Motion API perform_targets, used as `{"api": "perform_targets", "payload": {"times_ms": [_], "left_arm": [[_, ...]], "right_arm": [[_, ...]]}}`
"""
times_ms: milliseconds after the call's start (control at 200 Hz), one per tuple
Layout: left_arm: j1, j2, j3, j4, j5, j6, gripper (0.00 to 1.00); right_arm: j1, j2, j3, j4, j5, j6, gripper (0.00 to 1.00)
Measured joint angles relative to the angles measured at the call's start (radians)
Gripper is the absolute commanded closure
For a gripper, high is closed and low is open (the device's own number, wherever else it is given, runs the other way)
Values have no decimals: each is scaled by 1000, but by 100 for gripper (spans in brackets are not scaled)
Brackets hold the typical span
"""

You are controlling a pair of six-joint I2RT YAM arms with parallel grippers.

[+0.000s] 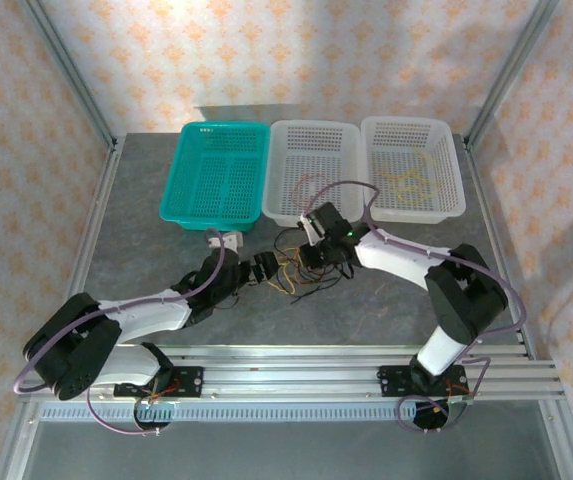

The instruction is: Untangle the cables

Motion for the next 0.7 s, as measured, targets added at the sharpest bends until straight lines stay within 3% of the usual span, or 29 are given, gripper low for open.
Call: {"api": "perform_targets", "payload": {"times_ms": [235, 696], "left_arm": [[-9, 51, 0, 5, 3, 0, 10], [-19, 117, 7, 54, 33, -8, 14]], "right_arm": [[0, -4, -26, 19, -16, 37, 85], [0, 6, -50, 95, -141, 40, 71]]}}
